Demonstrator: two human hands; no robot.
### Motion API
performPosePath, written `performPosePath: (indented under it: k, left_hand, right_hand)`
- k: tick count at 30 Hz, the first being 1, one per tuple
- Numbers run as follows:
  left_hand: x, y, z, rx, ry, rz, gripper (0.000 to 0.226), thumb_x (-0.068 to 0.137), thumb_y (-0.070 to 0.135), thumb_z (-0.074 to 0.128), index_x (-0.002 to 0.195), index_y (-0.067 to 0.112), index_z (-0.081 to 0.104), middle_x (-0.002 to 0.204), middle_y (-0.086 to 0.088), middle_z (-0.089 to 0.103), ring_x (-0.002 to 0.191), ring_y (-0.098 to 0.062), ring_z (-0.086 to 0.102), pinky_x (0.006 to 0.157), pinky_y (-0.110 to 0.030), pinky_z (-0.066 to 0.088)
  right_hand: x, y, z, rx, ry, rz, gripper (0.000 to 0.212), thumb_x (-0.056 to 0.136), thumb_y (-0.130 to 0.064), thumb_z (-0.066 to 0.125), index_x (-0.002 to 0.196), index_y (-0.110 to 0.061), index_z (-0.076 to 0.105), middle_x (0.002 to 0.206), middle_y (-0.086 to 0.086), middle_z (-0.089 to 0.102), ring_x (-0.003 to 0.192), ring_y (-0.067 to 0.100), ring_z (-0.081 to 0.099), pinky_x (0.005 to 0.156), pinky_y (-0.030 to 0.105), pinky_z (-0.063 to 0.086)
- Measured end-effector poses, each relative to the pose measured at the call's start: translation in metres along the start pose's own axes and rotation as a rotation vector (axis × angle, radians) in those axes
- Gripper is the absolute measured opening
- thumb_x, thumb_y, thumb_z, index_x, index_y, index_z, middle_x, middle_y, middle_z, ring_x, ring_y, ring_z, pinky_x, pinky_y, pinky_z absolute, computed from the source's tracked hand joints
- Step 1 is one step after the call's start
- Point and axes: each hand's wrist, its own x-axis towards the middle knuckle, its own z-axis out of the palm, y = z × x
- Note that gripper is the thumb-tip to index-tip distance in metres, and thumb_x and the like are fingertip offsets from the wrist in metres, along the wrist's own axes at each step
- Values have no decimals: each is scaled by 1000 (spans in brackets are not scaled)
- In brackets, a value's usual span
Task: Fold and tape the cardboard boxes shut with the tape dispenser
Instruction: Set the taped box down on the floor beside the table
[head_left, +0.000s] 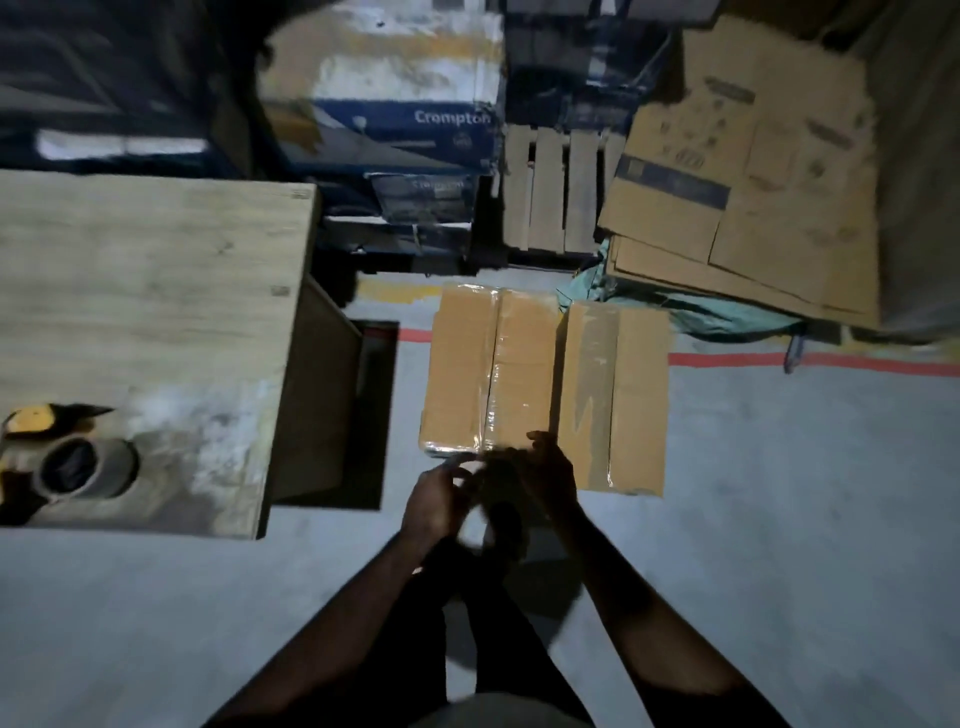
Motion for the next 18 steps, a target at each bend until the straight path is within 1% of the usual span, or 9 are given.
performPosePath:
  k: [2,4,5,7,10,12,14,16,18]
  left_hand:
    - [-25,3,-11,19,69,44,26,90,27,74,114,35,70,103,-1,76,85,-22,76,78,-35,60]
    - [-48,2,-23,29,158,85,21,91,26,75,112,28,72,97,9,76,79,-14,75,75,-28,56]
    - [-60,1,-30,21,181,129,21,90,31,73,111,28,72,97,11,77,81,-11,75,77,-28,57]
    - [-82,-2,-48,-9,197,143,26,87,40,68,111,30,72,99,13,78,88,-7,75,83,-29,58]
    - [-118,-20,-75,-58,254,90,35,86,48,62,115,31,72,94,11,77,89,-7,72,82,-27,54]
    - [-138,-47,-95,-131,285,48,34,84,52,62,112,36,71,90,13,75,84,1,69,78,-26,51]
    - [-158,-79,-117,-214,319,19,33,81,56,64,108,40,70,85,15,73,79,5,66,76,-25,49]
    - [-179,-109,-142,-280,370,-12,37,80,56,66,111,36,71,86,12,75,81,3,68,80,-25,52]
    - [-204,-142,-175,-331,429,-25,34,84,47,70,113,29,73,90,10,77,83,7,68,79,-13,50]
  right_hand:
    - [-23,-12,4,17,-4,-20,47,96,-43,70,134,-20,56,120,-7,61,112,17,64,96,32,54]
    - [-44,-27,16,76,15,-52,38,91,-44,73,122,-23,65,116,-1,71,107,24,69,96,41,55]
    - [-52,-34,25,117,27,-67,34,89,-43,74,116,-23,68,111,2,74,104,25,70,95,40,55]
    - [-70,-56,46,154,-31,-122,29,91,-38,75,113,-22,70,103,5,75,101,24,71,95,40,55]
    - [-89,-81,86,24,-199,-177,29,92,-34,75,117,-22,69,93,0,71,99,22,71,95,36,56]
    - [-103,-98,113,-69,-291,-230,30,91,-36,76,118,-23,68,86,-6,68,94,19,69,87,28,54]
    - [-120,-116,142,-146,-351,-274,29,91,-40,74,116,-27,68,88,-7,69,93,18,70,84,28,53]
    - [-135,-131,173,-213,-381,-310,29,92,-45,72,116,-31,67,95,-6,71,96,16,70,85,32,52]
    - [-152,-149,216,-248,-415,-347,27,93,-44,71,117,-31,66,98,-6,72,95,14,70,81,31,52]
